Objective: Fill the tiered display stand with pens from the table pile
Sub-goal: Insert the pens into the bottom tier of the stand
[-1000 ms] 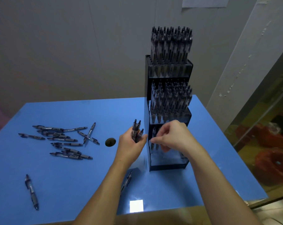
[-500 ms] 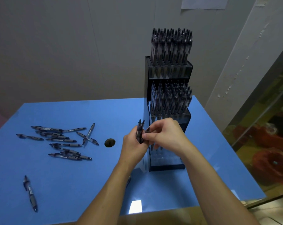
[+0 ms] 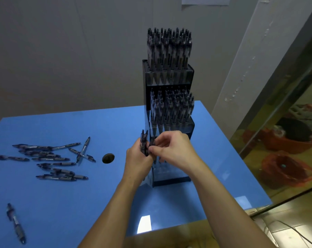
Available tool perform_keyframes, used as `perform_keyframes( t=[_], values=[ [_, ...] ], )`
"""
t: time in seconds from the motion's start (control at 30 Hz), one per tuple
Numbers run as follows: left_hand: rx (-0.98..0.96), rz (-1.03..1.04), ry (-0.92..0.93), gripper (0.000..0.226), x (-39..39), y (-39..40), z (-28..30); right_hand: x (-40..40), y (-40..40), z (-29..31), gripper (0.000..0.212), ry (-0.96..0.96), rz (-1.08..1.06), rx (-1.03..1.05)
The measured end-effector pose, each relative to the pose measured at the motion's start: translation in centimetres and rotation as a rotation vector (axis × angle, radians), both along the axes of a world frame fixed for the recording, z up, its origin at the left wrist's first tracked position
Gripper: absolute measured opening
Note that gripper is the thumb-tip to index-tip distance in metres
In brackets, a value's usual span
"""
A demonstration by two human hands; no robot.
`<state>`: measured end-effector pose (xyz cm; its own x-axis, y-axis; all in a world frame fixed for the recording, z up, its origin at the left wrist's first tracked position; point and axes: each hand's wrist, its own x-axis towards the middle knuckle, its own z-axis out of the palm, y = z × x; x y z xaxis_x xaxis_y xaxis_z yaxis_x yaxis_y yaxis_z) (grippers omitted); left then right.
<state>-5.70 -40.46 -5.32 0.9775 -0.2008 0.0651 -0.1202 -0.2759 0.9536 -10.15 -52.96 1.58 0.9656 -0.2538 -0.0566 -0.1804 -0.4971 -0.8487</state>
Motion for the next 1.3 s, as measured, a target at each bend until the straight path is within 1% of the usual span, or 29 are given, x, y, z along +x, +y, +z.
perform_keyframes(
  t=[0.13, 0.3, 0.43, 0.53, 0.63, 0.7, 0.83, 0.9, 1.0, 1.3],
  values=[
    [-0.036, 0.007, -0.011, 0.016, -0.8, -1.1, 1.0, -0.2, -1.3, -0.1, 0.007, -0.011, 0.0, 0.003],
    [-0.01, 0.046, -0.022, 0.016, -1.3, -2.4, 1.5, -0.4, -3.0, 0.2, 0.007, -0.032, 0.001, 0.06],
    [0.054, 0.126, -0.037, 0.022, -1.9, -2.7, 1.1, -0.9, -4.4, 0.9, 0.011, -0.151, -0.069, 0.224],
    [0.07, 0.207, -0.009, 0.031, -2.3, -2.5, 0.5, -1.4, -6.1, 1.6, 0.013, -0.179, -0.059, 0.325],
    [0.104, 0.279, -0.003, 0.03, -2.8, -2.3, 0.1, -1.6, -7.7, 1.6, 0.018, -0.194, -0.056, 0.388],
    [0.093, 0.302, -0.004, 0.03, -3.2, -2.1, -0.1, -1.7, -8.6, 1.3, 0.018, -0.192, -0.092, 0.335],
    [0.08, 0.304, 0.002, 0.03, -3.4, -2.0, -0.3, -1.4, -9.8, 0.4, 0.016, -0.201, -0.149, 0.024],
    [0.062, 0.292, -0.004, 0.03, -3.5, -1.9, -0.2, -1.1, -9.7, 0.0, 0.016, -0.184, -0.166, -0.076],
    [0.04, 0.27, -0.014, 0.03, -3.7, -1.6, 0.1, -0.7, -9.0, -0.5, 0.018, -0.169, -0.19, -0.123],
    [0.025, 0.263, -0.03, 0.031, -3.7, -1.0, 0.3, 0.1, -6.9, -2.7, 0.018, -0.115, -0.161, -0.187]
  ],
)
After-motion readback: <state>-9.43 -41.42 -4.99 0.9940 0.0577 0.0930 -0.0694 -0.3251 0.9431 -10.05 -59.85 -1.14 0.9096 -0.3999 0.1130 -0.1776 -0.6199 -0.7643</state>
